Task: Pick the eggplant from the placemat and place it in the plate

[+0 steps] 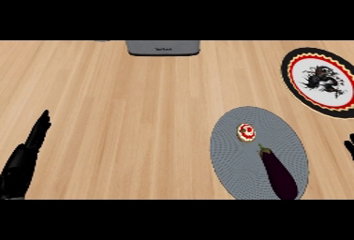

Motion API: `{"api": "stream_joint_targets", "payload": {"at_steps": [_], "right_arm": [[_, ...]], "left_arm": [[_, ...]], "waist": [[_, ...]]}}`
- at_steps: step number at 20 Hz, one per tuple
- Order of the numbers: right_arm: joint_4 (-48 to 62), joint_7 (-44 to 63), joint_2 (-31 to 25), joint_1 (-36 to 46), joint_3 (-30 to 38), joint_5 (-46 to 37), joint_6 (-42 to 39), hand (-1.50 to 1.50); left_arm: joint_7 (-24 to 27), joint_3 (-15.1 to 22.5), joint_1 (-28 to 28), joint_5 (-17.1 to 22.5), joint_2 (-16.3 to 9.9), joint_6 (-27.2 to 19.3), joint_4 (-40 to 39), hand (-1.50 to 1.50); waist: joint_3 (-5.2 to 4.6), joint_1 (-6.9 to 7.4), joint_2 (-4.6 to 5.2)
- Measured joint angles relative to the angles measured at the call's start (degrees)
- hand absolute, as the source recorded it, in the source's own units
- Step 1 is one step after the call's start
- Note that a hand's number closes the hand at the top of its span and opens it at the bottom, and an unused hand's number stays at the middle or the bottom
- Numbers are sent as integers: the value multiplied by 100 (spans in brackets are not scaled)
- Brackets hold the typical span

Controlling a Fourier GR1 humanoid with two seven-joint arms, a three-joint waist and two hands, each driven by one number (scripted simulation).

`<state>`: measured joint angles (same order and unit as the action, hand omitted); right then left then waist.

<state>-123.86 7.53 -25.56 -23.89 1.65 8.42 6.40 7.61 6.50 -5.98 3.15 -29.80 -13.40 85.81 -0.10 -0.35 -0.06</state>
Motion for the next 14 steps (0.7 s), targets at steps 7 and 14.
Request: {"api": "stream_joint_targets", "payload": {"at_steps": [7, 14], "right_arm": [[15, 1548, -943, 463, 52, -228, -546, -150], [696, 2604, -1281, 1413, -320, -261, -1220, -150]], "left_arm": [[-117, 16, 144, -98, 92, 60, 8, 0], [-60, -71, 220, -195, 185, 183, -133, 0]], "waist": [[3, 74, 16], [7, 100, 18]]}}
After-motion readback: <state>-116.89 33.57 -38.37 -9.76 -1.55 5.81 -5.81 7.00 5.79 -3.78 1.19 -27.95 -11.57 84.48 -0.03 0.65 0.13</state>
